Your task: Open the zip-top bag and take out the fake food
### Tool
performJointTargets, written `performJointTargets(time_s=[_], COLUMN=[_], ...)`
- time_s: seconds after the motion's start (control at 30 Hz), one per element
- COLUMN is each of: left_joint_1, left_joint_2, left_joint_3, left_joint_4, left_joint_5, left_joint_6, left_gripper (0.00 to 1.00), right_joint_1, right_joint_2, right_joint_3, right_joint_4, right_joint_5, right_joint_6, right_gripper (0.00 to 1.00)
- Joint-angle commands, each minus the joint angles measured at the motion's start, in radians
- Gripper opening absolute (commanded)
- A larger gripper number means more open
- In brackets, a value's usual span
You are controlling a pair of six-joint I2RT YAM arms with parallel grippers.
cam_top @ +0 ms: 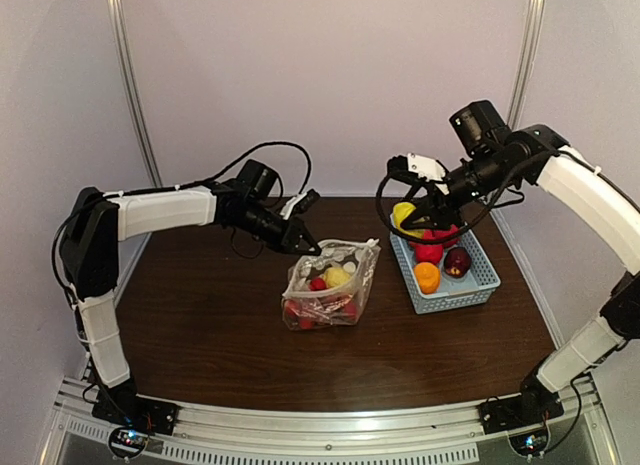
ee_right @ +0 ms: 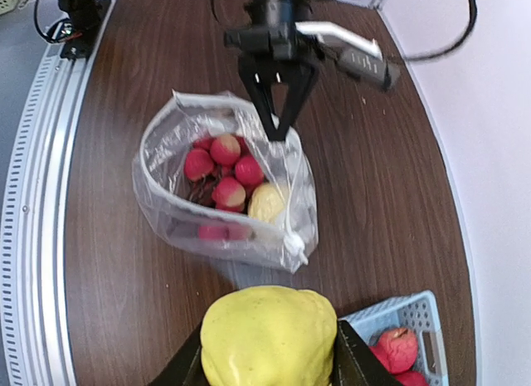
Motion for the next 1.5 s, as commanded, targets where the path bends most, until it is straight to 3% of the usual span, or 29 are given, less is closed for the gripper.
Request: performJointTargets(time_s=[0.0, 0.23, 0.43, 0.87, 1.1, 1.47], left_joint_1=[0.006, -0.015, -0.049, -0.096, -0.107, -0.107], left_joint_2=[-0.095, -0.225, -0.236, -0.223, -0.2, -0.198], left_joint_3=[-0.017, -0.107, -0.123, -0.073, -0.07, -0.065], left_joint_4=[0.058, 0.144, 0.115, 0.029, 0.03, 0.03], left_joint_5=[-0.062, -0.2, -0.326, -0.454, -0.41, -0.383], left_joint_6=[-0.058, -0.062, -0.018, 0.032, 0.026, 0.02], left_gripper=[0.0, 0.0, 0.0, 0.0, 0.0, 0.0], right_joint_1=[-0.111, -0.274, -0.281, -0.283, -0.29, -0.295], right_joint_2=[-0.001, 0.067, 0.128, 0.203, 0.237, 0.261], right_joint_3=[-0.152, -0.251, -0.255, -0.328, -0.349, -0.362], right_joint_4=[0.052, 0.045, 0.036, 0.089, 0.14, 0.151], right_joint_5=[0.113, 0.189, 0.275, 0.401, 0.439, 0.458], right_joint_6=[0.04, 0.033, 0.088, 0.156, 0.207, 0.233], right_gripper=[0.33, 0.34, 0.34, 0.35, 0.35, 0.54])
